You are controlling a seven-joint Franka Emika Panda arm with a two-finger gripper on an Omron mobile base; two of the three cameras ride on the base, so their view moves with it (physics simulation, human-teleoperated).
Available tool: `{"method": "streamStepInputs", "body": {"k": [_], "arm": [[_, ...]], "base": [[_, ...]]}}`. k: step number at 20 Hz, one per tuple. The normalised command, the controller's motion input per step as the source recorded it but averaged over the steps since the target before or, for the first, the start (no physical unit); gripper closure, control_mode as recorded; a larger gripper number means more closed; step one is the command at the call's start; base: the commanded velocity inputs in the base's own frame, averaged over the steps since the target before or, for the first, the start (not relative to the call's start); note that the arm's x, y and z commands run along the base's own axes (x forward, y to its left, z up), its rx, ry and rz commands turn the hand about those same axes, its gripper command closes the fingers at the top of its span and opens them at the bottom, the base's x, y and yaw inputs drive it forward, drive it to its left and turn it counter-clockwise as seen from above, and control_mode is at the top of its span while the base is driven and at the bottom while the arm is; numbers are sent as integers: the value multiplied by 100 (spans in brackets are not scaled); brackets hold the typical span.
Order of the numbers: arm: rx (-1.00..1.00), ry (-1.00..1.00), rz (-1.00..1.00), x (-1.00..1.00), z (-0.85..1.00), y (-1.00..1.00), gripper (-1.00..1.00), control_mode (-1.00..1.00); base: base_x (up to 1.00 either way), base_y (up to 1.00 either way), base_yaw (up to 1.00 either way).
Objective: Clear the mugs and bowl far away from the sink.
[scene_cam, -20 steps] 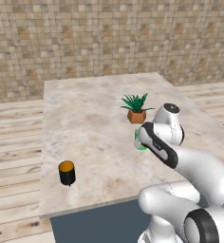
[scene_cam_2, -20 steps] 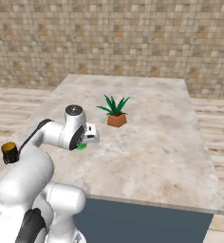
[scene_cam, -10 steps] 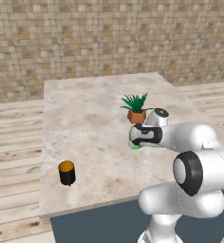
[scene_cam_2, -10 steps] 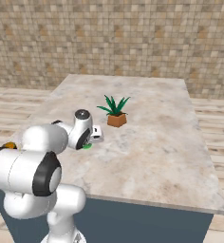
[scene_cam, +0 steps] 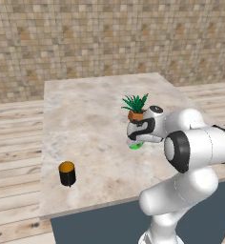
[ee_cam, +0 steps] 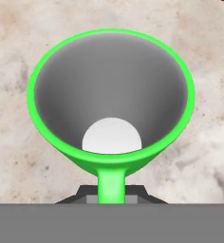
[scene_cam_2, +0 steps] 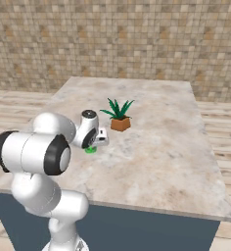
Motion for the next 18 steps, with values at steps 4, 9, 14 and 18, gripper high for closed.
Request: {"method": "streamStepInputs", "body": {"k": [4, 9, 14, 18], "arm": [[0, 1, 0, 12, -8, 0, 100, -100], [-1, 0, 0, 11, -17, 0, 100, -100], [-3, 0, 0, 8, -27, 0, 100, -100], [-4, 0, 0, 12, -34, 0, 100, -100]], "base": [[0, 0, 0], [0, 0, 0], [0, 0, 0], [0, 0, 0]]}}
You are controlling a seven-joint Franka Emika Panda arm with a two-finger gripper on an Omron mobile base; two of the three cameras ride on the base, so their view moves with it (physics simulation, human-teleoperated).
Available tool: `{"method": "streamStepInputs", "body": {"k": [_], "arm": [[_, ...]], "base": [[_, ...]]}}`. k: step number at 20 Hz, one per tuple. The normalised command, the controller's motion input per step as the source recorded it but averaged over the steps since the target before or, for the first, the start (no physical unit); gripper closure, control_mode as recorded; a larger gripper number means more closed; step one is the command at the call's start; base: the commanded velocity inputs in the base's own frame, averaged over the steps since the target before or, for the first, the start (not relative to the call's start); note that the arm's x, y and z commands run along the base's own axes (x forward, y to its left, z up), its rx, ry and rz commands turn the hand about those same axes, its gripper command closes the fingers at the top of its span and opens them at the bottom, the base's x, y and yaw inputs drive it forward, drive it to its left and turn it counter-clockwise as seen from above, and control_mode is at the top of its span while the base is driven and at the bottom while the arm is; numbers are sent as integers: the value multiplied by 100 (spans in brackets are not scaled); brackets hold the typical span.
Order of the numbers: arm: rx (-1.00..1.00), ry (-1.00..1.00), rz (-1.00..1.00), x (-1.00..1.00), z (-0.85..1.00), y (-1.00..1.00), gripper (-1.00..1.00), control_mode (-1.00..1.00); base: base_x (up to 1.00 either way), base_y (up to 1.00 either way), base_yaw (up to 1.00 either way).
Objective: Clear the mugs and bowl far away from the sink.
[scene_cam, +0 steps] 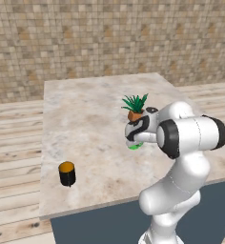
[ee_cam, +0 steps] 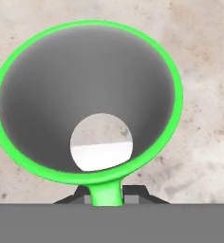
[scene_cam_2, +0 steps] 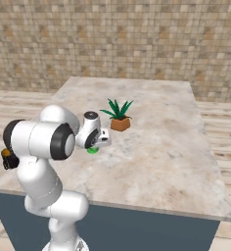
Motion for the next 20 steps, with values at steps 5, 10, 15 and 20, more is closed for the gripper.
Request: {"method": "streamStepInputs", "body": {"k": [5, 10, 15, 20], "arm": [[-7, 0, 0, 0, -39, 10, 100, -100], [-3, -1, 0, -1, -10, 12, -100, -100], [0, -4, 5, -15, 1, 0, -100, -100], [3, -7, 10, -33, 23, -4, -100, -100]], "base": [[0, 0, 0], [0, 0, 0], [0, 0, 0], [0, 0, 0]]}}
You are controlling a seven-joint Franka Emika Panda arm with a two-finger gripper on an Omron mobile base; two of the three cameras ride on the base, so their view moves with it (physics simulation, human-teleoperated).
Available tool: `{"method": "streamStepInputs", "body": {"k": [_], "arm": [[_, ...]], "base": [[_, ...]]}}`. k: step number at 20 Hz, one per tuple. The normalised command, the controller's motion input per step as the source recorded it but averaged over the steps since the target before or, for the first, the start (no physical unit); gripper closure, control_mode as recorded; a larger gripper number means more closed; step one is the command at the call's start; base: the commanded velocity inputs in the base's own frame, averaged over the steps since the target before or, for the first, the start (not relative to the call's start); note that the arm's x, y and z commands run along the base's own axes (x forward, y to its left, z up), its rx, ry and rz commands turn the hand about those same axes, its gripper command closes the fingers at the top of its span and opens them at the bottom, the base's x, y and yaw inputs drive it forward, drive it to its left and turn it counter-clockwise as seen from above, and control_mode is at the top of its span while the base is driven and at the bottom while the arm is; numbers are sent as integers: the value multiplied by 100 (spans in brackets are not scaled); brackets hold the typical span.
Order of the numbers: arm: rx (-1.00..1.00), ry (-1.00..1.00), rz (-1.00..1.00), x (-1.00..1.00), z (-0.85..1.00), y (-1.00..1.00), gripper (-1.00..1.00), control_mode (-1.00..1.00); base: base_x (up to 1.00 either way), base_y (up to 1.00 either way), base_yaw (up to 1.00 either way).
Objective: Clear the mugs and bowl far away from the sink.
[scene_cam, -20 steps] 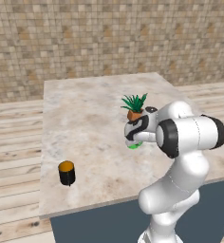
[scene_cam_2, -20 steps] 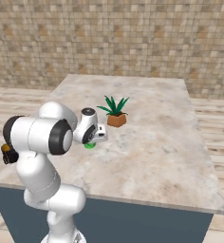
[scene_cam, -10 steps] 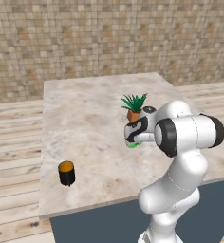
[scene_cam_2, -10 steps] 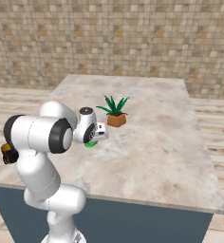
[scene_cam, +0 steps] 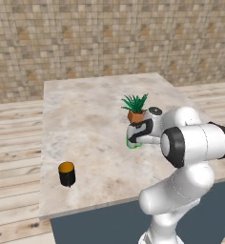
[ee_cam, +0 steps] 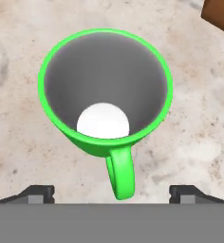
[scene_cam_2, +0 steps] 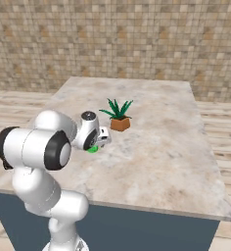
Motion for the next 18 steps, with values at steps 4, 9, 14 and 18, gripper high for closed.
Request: {"method": "streamStepInputs", "body": {"k": [4, 9, 14, 18], "arm": [[6, -3, 6, -40, 53, 0, -100, -100], [1, -4, 0, -43, 98, 0, -100, -100], [0, 3, -9, -58, 98, 0, -100, -100], [0, 10, -21, -87, 80, 0, -100, -100]], "base": [[0, 0, 0], [0, 0, 0], [0, 0, 0], [0, 0, 0]]}}
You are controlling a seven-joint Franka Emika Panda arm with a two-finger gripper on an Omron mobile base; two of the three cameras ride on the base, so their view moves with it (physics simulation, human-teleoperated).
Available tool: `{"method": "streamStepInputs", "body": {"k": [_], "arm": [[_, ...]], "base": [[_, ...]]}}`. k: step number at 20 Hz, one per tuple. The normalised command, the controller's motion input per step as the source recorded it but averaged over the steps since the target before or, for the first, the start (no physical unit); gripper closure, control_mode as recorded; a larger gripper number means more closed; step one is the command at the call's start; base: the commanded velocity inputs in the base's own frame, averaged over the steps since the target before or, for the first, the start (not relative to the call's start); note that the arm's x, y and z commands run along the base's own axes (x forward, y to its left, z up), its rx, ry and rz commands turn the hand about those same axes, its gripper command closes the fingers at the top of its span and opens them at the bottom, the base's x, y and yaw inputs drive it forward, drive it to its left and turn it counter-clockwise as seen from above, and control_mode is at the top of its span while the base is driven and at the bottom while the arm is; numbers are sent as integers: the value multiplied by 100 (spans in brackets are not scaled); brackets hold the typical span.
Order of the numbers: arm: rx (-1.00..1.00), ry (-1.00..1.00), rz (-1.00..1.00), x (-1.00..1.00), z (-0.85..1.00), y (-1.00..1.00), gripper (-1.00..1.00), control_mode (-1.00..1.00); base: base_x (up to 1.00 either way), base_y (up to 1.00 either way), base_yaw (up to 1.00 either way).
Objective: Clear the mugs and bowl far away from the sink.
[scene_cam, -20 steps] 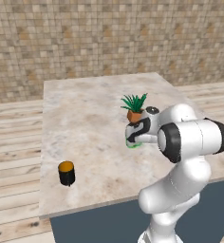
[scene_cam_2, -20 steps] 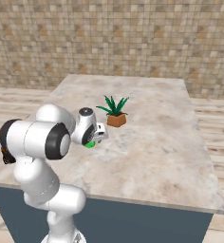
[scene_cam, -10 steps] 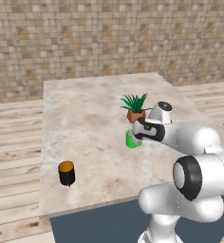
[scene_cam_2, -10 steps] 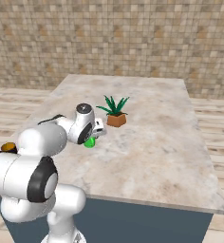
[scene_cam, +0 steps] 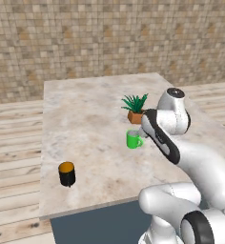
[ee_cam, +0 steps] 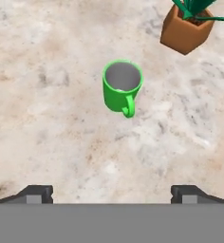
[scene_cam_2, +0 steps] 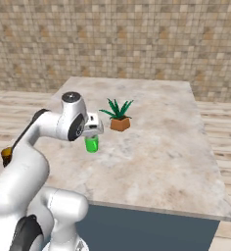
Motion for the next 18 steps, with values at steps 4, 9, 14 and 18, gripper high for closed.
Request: {"method": "streamStepInputs", "body": {"k": [4, 9, 14, 18], "arm": [[0, -6, -34, -74, 59, 9, -100, -100], [5, -11, -26, -81, 44, 2, -100, -100], [0, -15, -2, -79, 31, 1, -100, -100], [0, -4, 0, -65, 61, 0, -100, -100]], "base": [[0, 0, 0], [0, 0, 0], [0, 0, 0], [0, 0, 0]]}}
